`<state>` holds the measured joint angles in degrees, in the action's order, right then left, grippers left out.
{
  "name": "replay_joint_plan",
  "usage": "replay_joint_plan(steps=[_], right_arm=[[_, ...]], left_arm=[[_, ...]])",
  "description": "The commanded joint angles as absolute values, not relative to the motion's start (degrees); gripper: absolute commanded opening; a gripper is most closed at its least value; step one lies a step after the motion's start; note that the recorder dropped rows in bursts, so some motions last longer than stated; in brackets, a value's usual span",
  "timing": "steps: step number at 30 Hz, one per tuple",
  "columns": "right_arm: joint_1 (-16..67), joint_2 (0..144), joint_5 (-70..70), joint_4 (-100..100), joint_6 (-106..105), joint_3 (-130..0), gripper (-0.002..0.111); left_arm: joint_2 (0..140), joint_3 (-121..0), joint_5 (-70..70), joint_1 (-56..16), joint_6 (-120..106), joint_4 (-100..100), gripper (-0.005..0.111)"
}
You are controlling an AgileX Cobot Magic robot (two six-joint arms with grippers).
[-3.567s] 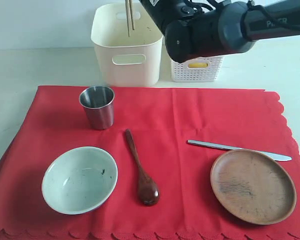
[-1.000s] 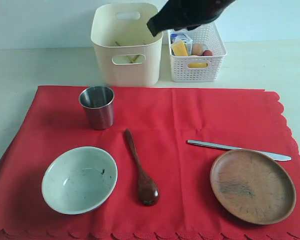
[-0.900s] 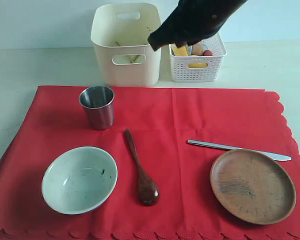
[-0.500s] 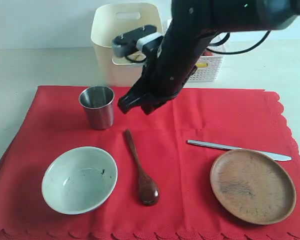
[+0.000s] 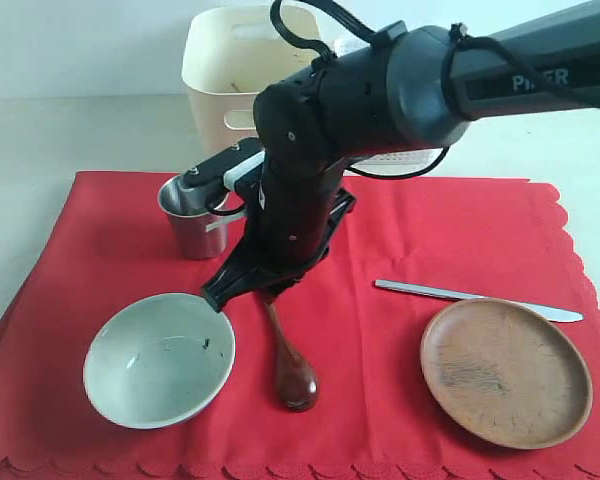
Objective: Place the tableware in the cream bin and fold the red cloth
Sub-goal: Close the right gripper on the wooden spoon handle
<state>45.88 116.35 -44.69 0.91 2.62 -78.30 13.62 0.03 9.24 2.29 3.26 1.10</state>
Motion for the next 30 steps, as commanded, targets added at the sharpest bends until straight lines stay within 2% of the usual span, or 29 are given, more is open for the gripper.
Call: replay_joint_plan(steps=[1, 16, 24, 27, 30], right_arm=[[46.01, 116.97, -45.09, 0.93, 2.69, -78.06, 0.044], [46.01, 120.33, -45.31, 7.97, -3.55, -78.06, 0.045], [46.63, 121.54, -44.49, 4.29, -3.2, -78.06, 0.044], [46.63, 121.98, -44.59, 3.15, -2.67, -78.06, 0.038], [46.63, 121.98, -44.59, 0.82, -1.83, -78.06, 0.022]], left_arm=[[14.08, 0.0, 8.86, 2.22, 3.25, 0.8, 0.001], [14.08, 0.0, 8.86, 2.22, 3.25, 0.8, 0.001], [14.08, 0.0, 8.86, 2.22, 3.25, 0.8, 0.001], [14.08, 0.0, 8.86, 2.22, 3.25, 0.8, 0.001], [14.08, 0.0, 8.86, 2.22, 3.25, 0.8, 0.001]])
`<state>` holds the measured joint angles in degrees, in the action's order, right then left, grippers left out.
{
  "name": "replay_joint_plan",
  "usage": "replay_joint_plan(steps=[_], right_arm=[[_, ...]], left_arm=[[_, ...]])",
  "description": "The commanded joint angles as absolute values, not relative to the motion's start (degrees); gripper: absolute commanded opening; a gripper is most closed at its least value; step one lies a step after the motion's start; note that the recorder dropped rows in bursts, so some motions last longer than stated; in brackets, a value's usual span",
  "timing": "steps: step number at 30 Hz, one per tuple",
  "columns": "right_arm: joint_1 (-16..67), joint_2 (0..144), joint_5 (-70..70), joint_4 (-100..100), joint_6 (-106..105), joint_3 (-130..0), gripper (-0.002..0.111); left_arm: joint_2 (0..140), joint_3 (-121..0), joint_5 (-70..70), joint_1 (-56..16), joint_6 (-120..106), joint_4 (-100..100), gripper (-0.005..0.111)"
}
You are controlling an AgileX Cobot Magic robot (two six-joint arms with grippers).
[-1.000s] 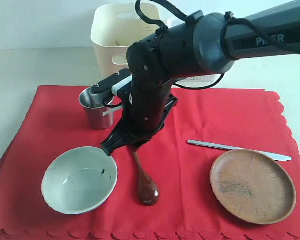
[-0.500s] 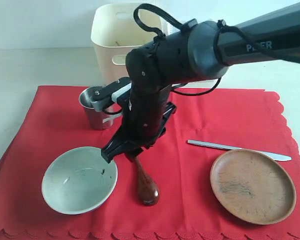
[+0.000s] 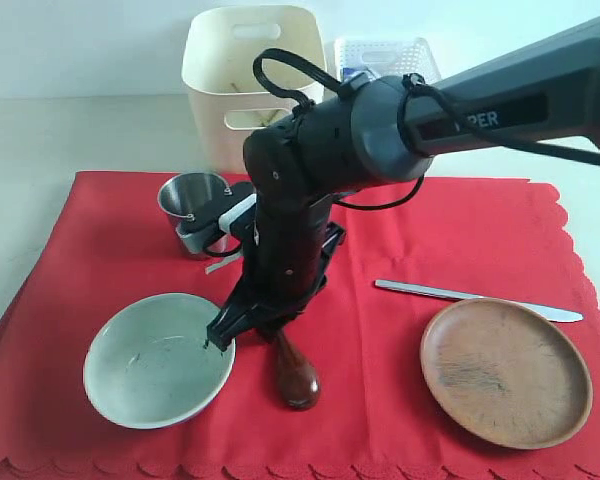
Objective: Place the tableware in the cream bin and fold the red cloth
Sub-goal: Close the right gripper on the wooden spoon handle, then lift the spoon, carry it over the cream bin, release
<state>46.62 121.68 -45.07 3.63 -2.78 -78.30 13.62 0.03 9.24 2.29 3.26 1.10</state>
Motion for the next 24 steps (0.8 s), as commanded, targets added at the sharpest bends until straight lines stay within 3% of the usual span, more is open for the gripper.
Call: replay_joint_plan(steps=[1, 5, 15, 24], right_arm=[[46.63, 121.98, -44.59, 0.0, -1.22, -78.06, 0.017], [46.63, 121.98, -45.96, -0.39, -0.63, -78.06, 0.0], [46.5, 116.73, -49.42, -9.93, 0.87, -78.06, 0.0], [46.5, 108.11, -41.33, -40.38, 25.77, -78.06, 0.0]], left_arm=[[14.08, 0.0, 8.86, 2.22, 3.25, 0.8, 0.001], [14.08, 0.0, 8.86, 2.22, 3.25, 0.8, 0.001], [14.08, 0.0, 8.86, 2.22, 3.25, 0.8, 0.001], [14.08, 0.0, 8.86, 2.22, 3.25, 0.8, 0.001]])
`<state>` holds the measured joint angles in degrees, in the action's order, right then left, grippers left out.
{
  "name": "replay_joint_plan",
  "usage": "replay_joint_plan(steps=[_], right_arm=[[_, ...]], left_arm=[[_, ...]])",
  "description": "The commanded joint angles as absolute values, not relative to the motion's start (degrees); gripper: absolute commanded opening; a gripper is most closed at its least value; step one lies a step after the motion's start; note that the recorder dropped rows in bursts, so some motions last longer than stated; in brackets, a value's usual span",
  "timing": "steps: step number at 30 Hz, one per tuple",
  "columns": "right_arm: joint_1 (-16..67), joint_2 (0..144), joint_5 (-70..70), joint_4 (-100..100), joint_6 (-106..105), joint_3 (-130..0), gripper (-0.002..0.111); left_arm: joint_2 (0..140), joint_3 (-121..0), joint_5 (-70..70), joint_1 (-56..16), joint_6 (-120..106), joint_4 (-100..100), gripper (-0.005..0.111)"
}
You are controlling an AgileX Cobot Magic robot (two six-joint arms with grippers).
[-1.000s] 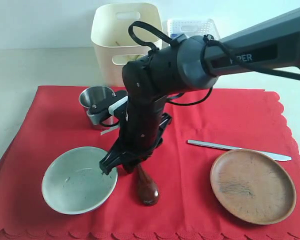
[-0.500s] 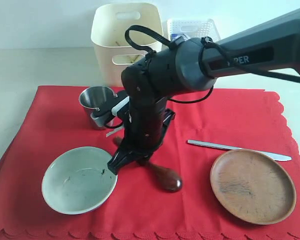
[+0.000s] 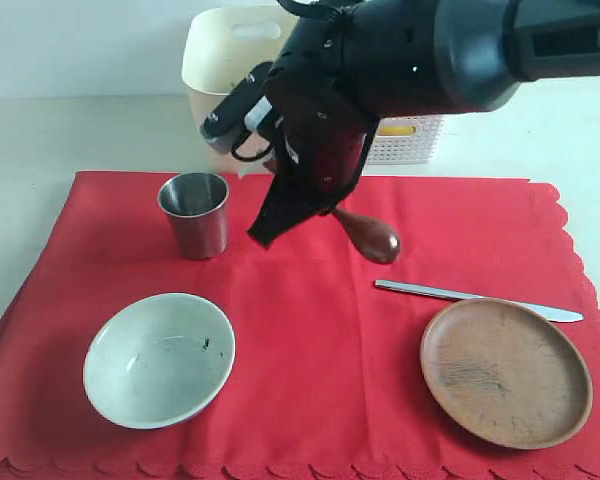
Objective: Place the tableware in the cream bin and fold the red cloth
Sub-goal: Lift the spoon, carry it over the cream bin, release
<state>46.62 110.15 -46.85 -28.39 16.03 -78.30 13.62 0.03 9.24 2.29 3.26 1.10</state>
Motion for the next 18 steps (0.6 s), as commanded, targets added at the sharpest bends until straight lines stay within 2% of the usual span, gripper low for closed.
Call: replay_joint_plan(steps=[1, 11, 15, 18], right_arm=[[46.5, 108.11, -39.67, -44.92, 28.79, -78.06, 0.0], [40.7, 108.11, -21.0, -82.7, 71.41, -78.17, 0.0], [38.96, 109.1, -22.02, -99.53, 95.53, -78.93, 0.0], [38.86, 110.8, -25.24, -99.95, 104.71, -80.92, 0.0]], left_arm=[[14.08, 0.0, 8.86, 2.22, 3.25, 0.8, 0.001], [14.08, 0.0, 8.86, 2.22, 3.25, 0.8, 0.001], [14.08, 0.0, 8.86, 2.22, 3.25, 0.8, 0.001], [14.08, 0.0, 8.86, 2.22, 3.25, 0.8, 0.001]])
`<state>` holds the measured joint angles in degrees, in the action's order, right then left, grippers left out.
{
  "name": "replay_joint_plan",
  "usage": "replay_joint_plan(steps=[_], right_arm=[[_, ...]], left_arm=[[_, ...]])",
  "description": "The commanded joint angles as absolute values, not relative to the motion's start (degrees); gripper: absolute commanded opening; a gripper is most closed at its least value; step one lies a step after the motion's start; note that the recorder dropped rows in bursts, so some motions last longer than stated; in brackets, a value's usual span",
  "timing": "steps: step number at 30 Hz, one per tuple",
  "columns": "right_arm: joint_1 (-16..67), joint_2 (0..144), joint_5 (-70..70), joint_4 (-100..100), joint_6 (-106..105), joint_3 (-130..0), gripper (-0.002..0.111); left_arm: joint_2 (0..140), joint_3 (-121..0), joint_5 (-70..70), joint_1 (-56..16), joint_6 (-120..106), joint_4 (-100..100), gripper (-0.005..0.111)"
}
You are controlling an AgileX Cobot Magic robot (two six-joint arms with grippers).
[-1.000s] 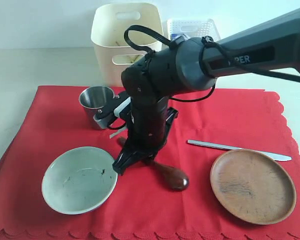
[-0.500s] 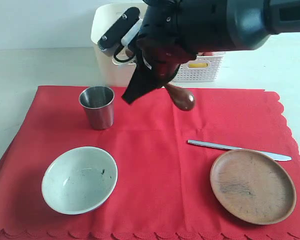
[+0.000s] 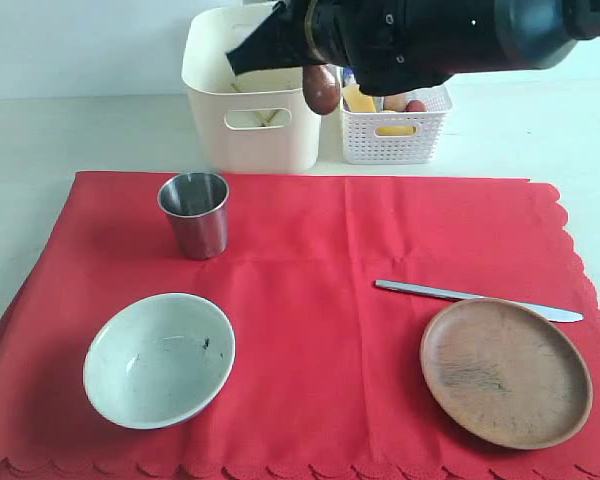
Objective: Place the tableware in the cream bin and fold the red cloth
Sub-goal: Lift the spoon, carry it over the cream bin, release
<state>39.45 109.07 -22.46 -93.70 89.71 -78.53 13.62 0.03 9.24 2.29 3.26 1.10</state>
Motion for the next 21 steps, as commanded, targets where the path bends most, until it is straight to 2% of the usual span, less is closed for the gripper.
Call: replay_joint_plan(steps=[1, 21], right_arm=[[38.86, 111.39, -26.08, -99.95, 105.33, -81.82, 0.0], [38.86, 123.56, -26.22, -99.95, 108.17, -99.11, 0.0]], left_arm=[[14.08, 0.0, 8.86, 2.22, 3.25, 0.8, 0.001], [14.08, 0.0, 8.86, 2.22, 3.25, 0.8, 0.001]])
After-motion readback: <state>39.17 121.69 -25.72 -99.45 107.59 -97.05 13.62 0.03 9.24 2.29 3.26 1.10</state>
